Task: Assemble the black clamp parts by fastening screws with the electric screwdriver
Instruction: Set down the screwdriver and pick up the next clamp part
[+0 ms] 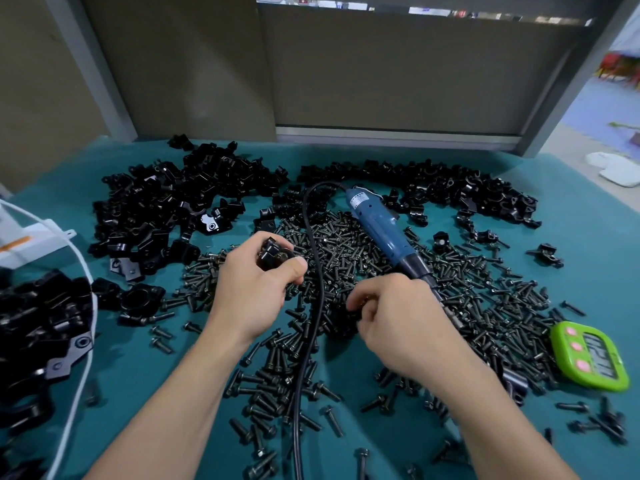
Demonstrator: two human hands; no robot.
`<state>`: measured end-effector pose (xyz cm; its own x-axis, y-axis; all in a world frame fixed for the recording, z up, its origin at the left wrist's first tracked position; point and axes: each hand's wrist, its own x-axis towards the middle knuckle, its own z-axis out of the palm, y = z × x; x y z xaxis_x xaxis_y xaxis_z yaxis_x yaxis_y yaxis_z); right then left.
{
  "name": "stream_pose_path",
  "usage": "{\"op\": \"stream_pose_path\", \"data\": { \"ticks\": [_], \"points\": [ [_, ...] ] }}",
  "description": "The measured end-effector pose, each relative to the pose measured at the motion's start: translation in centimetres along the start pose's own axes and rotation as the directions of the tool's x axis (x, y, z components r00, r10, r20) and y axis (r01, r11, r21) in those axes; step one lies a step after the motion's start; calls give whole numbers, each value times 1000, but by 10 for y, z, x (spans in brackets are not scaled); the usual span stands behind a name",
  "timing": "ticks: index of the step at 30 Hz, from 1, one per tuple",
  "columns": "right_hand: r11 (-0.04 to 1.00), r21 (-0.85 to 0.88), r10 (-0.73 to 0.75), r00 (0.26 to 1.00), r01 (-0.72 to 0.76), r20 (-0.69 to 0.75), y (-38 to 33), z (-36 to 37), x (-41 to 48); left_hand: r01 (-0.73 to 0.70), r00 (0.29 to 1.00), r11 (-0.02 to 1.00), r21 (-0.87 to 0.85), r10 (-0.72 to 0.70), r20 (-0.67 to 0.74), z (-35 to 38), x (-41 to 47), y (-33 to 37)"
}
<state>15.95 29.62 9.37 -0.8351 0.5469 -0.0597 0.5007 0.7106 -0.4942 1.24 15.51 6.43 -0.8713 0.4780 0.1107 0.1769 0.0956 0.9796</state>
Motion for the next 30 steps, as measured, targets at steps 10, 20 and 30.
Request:
{"op": "stream_pose_path", "data": {
  "ticks": [10,20,30],
  "points": [
    [270,962,130,989,39,-76,5,3,18,-200,978,931,306,172,118,12,-13,3],
    [329,917,-71,974,227,-216,2,14,23,-280,946,913,296,210,246,12,-13,5],
    [400,875,-92,962,271,-256,7,17,25,-280,930,944,174,222,293,11,-10,7]
  ]
}}
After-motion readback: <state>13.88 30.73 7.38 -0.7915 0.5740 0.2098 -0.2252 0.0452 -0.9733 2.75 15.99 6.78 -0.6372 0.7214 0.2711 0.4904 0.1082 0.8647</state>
